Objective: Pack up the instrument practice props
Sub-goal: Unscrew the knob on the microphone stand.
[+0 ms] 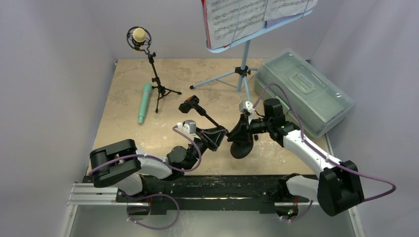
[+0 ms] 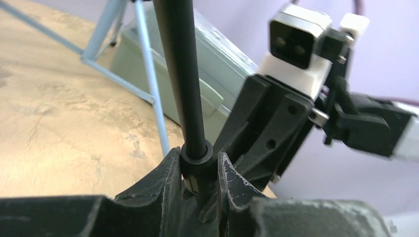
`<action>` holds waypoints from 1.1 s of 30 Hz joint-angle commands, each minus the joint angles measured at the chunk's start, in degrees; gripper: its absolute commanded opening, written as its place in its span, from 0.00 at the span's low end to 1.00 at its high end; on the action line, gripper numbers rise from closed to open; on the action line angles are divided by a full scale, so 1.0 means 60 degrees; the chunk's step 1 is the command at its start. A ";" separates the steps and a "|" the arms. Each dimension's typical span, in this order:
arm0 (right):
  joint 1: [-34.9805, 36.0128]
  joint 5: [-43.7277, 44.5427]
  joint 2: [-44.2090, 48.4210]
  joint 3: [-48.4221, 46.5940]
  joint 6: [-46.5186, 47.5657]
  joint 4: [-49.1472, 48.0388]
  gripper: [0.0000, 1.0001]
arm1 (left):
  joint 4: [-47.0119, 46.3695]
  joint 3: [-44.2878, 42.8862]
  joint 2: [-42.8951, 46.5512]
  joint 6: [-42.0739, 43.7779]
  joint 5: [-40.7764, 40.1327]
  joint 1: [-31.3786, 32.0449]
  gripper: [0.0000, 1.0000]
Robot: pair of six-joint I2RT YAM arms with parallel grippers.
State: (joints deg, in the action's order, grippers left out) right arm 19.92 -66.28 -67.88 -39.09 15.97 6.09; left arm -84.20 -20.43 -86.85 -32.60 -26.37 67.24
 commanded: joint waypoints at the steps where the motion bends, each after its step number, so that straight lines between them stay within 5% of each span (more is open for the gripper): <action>1: -0.0088 0.2401 0.0538 0.0104 -0.1321 -0.1275 0.00 | 0.3076 -0.1565 0.1111 -0.2546 -0.2990 0.0329 0.00; 3: -0.0084 0.2959 0.0573 0.0185 -0.1628 -0.1478 0.00 | 0.8517 -0.3304 0.1471 -0.4988 -0.4222 0.0465 0.00; 5: -0.0092 0.3541 0.0614 0.0264 -0.1962 -0.1702 0.00 | 1.2352 -0.4897 0.1238 -0.6935 -0.4823 0.0534 0.00; 8: -0.0086 0.3998 0.0647 0.0343 -0.2347 -0.1922 0.00 | 1.3689 -0.5730 0.0800 -0.7606 -0.5012 0.0713 0.00; 17: -0.0089 0.3513 0.0622 0.0350 -0.2737 -0.2099 0.00 | 1.2683 -0.5229 0.1035 -0.6577 -0.4756 0.0805 0.01; 20: -0.0087 0.3090 0.0568 0.0363 -0.3111 -0.2230 0.00 | 1.2232 -0.4846 0.1423 -0.5396 -0.4400 0.0805 0.23; 26: -0.0100 0.1763 0.0575 0.0392 -0.3494 -0.2587 0.00 | 0.8371 -0.2485 0.2834 -0.1713 -0.2019 0.0777 0.76; 29: -0.0111 0.1475 0.0580 0.0404 -0.3496 -0.2655 0.00 | 0.6880 -0.1065 0.3772 -0.0909 -0.1033 0.0671 0.88; 33: -0.0112 0.1094 0.0576 0.0431 -0.3452 -0.2773 0.00 | 0.5348 0.0247 0.4570 -0.0898 -0.0218 0.0180 0.89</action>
State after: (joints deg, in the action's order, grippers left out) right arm 19.31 -54.33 -65.19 -36.25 -3.66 -5.17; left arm -36.67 -24.03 -62.92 -44.01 -35.86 70.72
